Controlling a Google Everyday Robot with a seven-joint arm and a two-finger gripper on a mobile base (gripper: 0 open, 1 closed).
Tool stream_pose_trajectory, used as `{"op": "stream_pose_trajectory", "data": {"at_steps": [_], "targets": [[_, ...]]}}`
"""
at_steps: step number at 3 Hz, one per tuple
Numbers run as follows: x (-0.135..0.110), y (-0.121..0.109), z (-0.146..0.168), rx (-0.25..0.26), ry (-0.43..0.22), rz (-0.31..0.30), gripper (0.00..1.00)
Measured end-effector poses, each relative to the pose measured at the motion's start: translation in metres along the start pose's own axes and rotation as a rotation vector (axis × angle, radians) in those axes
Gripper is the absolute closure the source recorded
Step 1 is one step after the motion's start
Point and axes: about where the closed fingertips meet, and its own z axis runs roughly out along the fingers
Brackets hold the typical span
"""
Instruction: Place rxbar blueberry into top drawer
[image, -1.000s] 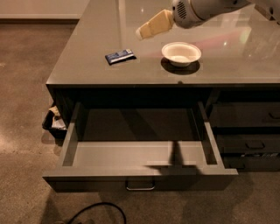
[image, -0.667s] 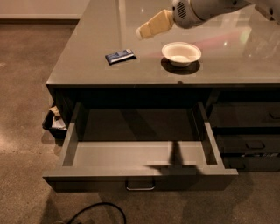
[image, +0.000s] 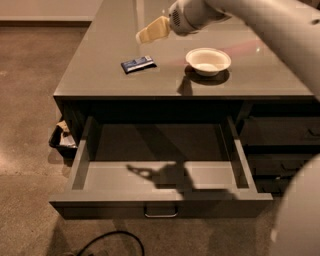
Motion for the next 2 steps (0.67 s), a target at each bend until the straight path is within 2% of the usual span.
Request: {"op": "stream_pose_trajectory", "data": {"at_steps": [2], "targets": [[-0.016,0.012,0.096,0.015,0.055,-0.033,0.00]]}}
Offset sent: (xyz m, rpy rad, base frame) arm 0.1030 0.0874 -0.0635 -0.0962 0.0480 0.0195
